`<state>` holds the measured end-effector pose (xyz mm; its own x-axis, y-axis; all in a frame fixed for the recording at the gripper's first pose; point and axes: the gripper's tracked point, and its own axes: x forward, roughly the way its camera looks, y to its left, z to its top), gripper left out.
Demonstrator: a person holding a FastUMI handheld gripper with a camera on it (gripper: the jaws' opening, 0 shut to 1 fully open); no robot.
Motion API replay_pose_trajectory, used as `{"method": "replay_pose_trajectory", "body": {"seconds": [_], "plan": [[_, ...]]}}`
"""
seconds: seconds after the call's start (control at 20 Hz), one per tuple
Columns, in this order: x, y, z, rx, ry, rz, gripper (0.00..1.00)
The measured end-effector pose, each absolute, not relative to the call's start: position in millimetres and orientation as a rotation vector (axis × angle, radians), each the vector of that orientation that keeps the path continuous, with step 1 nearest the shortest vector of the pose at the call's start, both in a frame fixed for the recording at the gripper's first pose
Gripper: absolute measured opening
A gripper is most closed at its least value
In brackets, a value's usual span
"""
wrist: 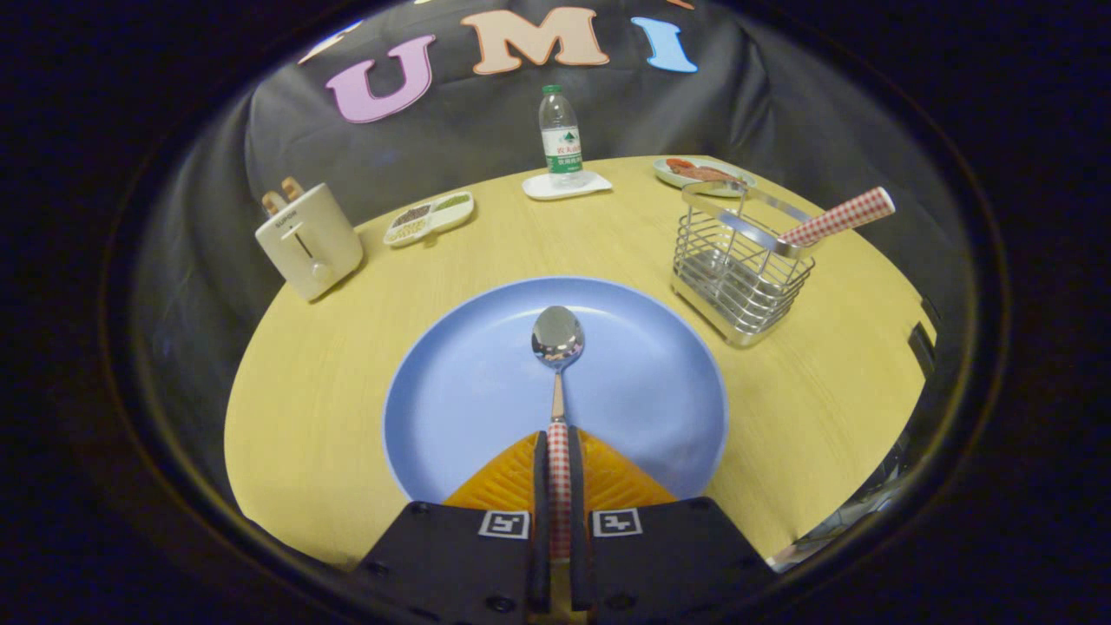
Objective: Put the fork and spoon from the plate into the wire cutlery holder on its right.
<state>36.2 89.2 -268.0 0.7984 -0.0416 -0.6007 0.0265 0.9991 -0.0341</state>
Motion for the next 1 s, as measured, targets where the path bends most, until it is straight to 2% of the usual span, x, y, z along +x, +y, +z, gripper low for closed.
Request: {"method": "replay_pose_trajectory", "body": {"seconds": [0.1,0.15,0.2,0.55,1.0], "plan": [[38.3,88.5,-268.8,-0.035,0.659,-0.029,0.13],[36.3,88.5,-268.9,-0.036,0.665,-0.021,0.07],[36.9,88.6,-268.3,-0.03,0.669,-0.013,0.07],[30.3,92.1,-255.6,-0.026,0.71,0.052,0.07],[19.3,80.8,-192.8,-0.068,0.747,0.156,0.07]]}}
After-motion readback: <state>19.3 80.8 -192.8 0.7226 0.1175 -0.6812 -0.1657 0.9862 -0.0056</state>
